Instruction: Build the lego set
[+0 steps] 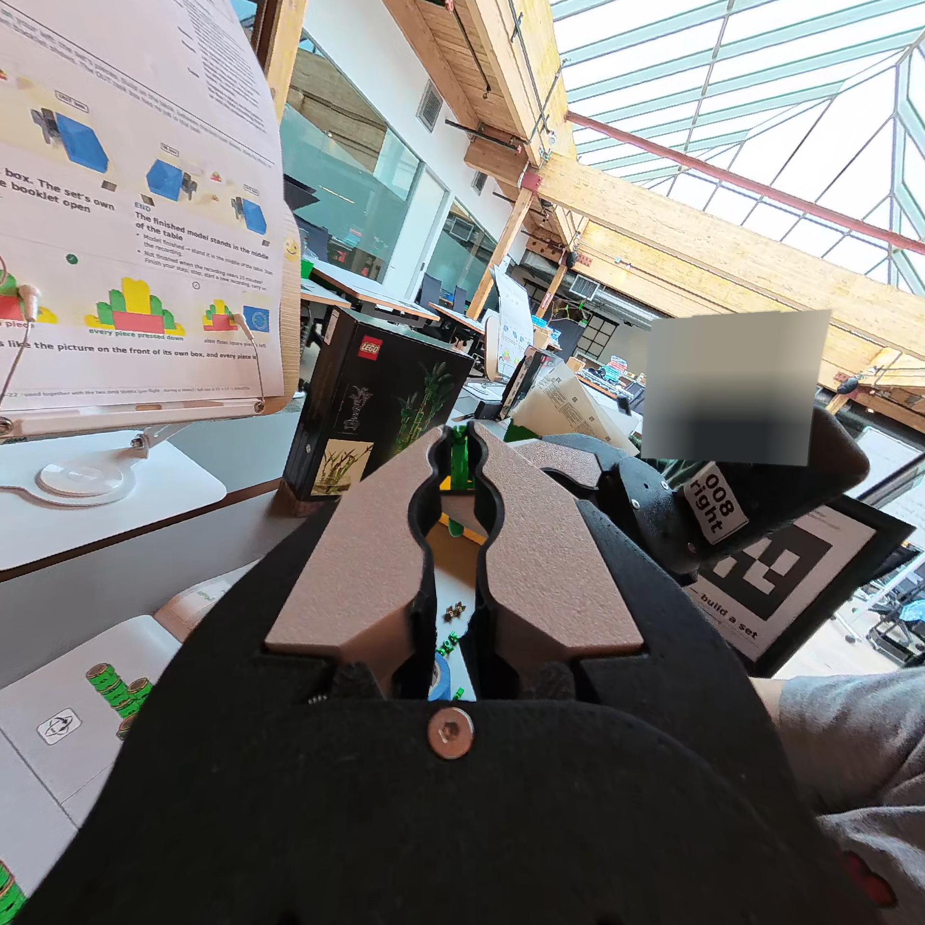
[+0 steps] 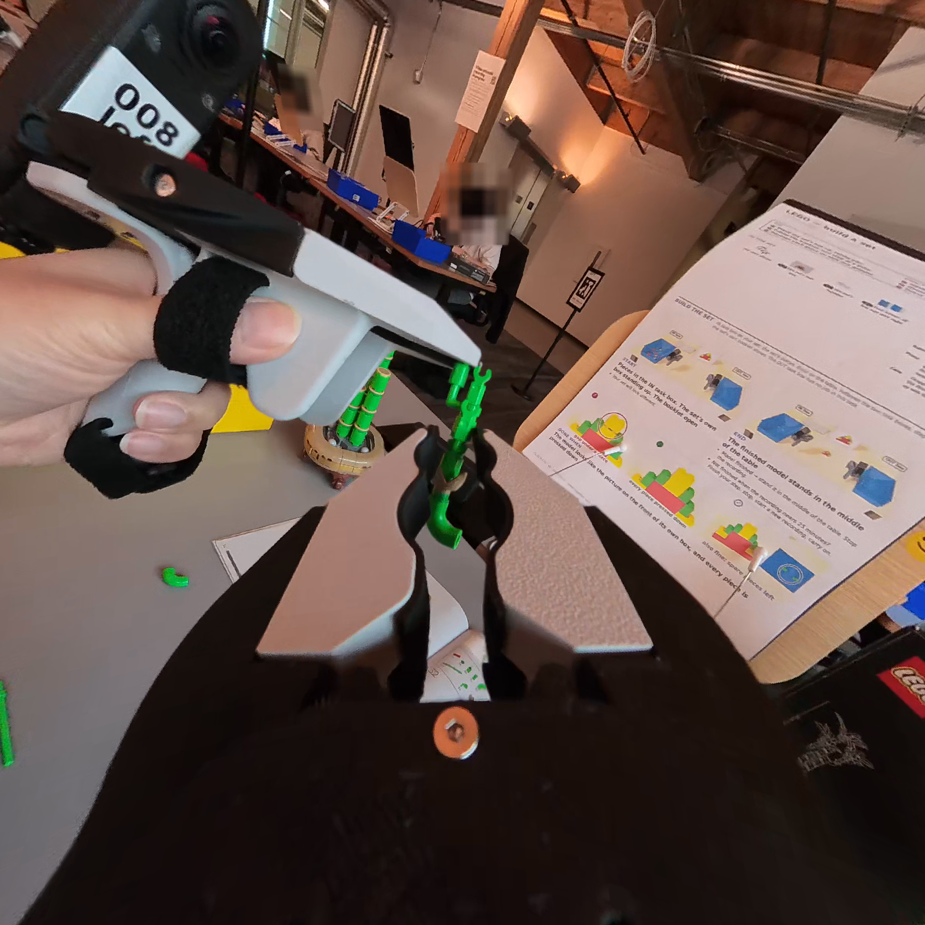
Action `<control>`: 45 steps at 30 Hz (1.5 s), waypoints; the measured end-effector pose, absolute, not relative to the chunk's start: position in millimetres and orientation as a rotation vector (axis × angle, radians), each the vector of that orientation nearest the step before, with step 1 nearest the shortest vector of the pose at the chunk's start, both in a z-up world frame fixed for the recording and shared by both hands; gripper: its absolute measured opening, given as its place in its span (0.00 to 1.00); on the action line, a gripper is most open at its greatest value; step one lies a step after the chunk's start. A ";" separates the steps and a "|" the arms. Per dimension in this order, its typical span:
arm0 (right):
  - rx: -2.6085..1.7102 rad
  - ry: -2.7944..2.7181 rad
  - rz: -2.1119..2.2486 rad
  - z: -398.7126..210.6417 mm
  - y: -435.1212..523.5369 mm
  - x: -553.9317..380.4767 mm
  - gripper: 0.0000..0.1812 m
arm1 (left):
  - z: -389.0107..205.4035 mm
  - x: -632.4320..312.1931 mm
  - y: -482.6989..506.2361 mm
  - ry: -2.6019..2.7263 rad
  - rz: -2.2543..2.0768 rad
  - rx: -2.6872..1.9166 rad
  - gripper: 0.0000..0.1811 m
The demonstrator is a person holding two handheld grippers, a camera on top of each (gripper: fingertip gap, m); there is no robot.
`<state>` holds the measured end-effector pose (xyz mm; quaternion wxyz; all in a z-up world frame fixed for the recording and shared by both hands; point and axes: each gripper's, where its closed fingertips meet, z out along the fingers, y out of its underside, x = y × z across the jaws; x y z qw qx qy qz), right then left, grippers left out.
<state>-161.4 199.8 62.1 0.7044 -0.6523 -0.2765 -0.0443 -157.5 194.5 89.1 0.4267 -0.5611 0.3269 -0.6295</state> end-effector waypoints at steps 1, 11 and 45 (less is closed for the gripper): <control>-1.461 -0.602 -0.093 61.6 200.7 -158.8 0.05 | 88.6 -155.5 192.8 0.824 -1.574 -1.403 0.02; -1.514 -0.567 0.065 63.4 198.2 -152.9 0.02 | 90.0 -152.3 185.3 0.884 -1.596 -1.353 0.01; -1.380 -0.615 -0.335 79.6 193.8 -141.9 0.02 | 90.9 -147.1 180.9 0.908 -1.495 -1.328 0.02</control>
